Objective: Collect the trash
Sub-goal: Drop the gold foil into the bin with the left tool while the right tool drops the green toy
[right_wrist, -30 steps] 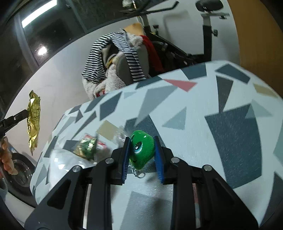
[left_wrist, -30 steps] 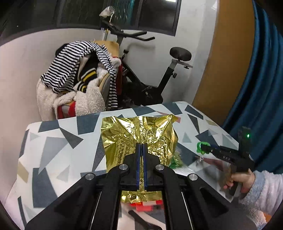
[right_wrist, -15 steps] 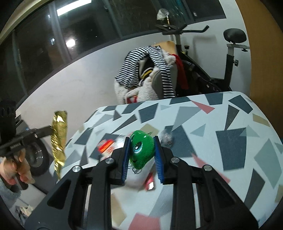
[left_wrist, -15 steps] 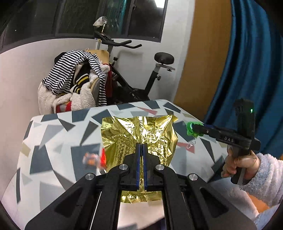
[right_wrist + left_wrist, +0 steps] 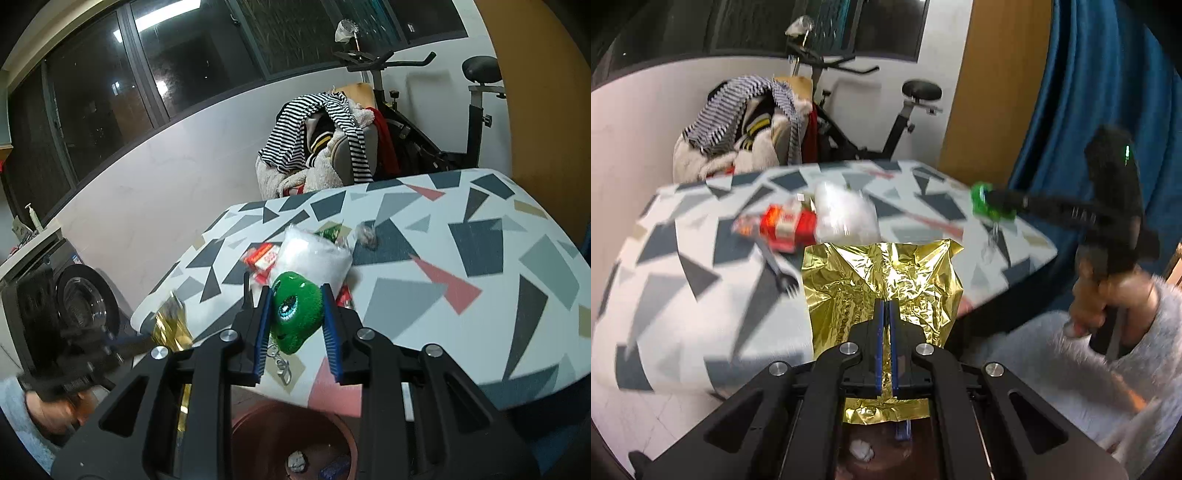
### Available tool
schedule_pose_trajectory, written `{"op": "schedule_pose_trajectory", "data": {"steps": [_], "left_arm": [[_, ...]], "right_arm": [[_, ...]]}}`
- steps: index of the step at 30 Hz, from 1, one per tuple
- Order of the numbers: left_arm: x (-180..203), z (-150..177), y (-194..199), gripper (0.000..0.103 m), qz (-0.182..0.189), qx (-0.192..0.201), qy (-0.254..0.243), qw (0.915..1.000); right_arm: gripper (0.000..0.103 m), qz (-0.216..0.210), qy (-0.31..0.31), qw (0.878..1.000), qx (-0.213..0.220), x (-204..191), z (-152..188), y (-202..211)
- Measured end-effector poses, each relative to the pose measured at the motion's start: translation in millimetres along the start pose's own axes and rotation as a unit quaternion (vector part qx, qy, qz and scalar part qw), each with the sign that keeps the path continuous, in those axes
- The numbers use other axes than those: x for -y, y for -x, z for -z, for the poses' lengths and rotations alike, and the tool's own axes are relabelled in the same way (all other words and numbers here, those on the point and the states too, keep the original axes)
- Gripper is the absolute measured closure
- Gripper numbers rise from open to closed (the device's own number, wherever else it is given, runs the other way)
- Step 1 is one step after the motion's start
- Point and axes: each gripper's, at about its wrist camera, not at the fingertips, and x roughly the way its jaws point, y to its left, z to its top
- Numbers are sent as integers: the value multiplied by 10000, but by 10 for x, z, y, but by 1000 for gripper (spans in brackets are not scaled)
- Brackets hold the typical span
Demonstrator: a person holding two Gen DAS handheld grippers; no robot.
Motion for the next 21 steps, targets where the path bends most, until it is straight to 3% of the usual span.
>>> {"op": "schedule_pose_trajectory", "data": {"steps": [7, 18, 19, 21], "left_arm": [[34, 485, -354, 100, -61, -494, 143, 9987], [48, 690, -767, 97, 174, -1049, 269, 9940], [61, 691, -765, 91, 213, -1043, 252, 9940], [76, 675, -737, 70, 216, -995, 208, 9946]], "right_arm": [[74, -12, -39, 9997, -231, -21, 219, -24], [74, -10, -112, 9989, -458, -8, 425, -111], [74, -10, -119, 9988, -467, -5, 435, -109], [74, -2, -130, 9987, -491, -1, 461, -118]]}}
